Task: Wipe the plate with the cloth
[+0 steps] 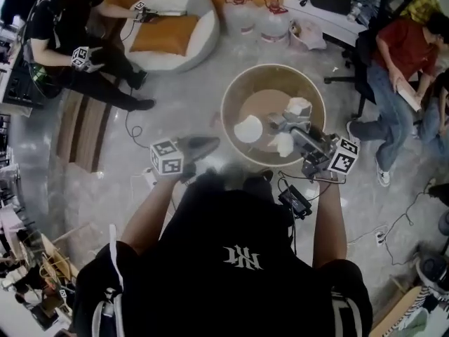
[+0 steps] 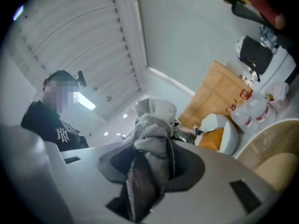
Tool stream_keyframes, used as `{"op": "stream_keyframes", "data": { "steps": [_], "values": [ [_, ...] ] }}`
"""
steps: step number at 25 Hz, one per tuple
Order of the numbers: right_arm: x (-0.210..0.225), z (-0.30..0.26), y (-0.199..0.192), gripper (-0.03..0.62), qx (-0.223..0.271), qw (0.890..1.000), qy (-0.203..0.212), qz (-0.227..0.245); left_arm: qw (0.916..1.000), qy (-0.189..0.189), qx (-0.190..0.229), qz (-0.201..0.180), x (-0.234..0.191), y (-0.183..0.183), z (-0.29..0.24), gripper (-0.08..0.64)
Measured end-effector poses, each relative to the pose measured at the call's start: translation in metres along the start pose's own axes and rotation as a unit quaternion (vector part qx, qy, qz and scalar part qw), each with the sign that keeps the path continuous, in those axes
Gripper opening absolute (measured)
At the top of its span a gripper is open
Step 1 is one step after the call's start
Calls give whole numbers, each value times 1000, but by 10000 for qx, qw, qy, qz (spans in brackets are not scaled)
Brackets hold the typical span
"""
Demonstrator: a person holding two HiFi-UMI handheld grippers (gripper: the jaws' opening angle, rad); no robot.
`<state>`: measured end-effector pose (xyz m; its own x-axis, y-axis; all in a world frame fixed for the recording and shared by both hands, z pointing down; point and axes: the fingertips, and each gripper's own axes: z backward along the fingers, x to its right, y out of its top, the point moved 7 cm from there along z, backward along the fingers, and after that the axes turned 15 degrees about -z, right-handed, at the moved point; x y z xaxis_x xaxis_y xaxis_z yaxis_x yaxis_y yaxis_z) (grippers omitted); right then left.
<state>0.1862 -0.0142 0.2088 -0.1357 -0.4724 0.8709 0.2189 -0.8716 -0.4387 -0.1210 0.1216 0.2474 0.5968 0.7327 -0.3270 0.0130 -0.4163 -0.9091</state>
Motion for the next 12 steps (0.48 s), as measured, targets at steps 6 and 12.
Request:
{"op": "stream_keyframes", "data": {
  "steps": [6, 12],
  "values": [
    [-60, -13, 6, 153, 771, 9947, 116, 669, 9938, -851, 551, -449, -29, 57, -2, 8],
    [-156, -16, -134, 154, 1304, 9727, -1010, 1632, 9721, -1420, 1264, -1377, 46, 64, 90, 8]
  ]
}}
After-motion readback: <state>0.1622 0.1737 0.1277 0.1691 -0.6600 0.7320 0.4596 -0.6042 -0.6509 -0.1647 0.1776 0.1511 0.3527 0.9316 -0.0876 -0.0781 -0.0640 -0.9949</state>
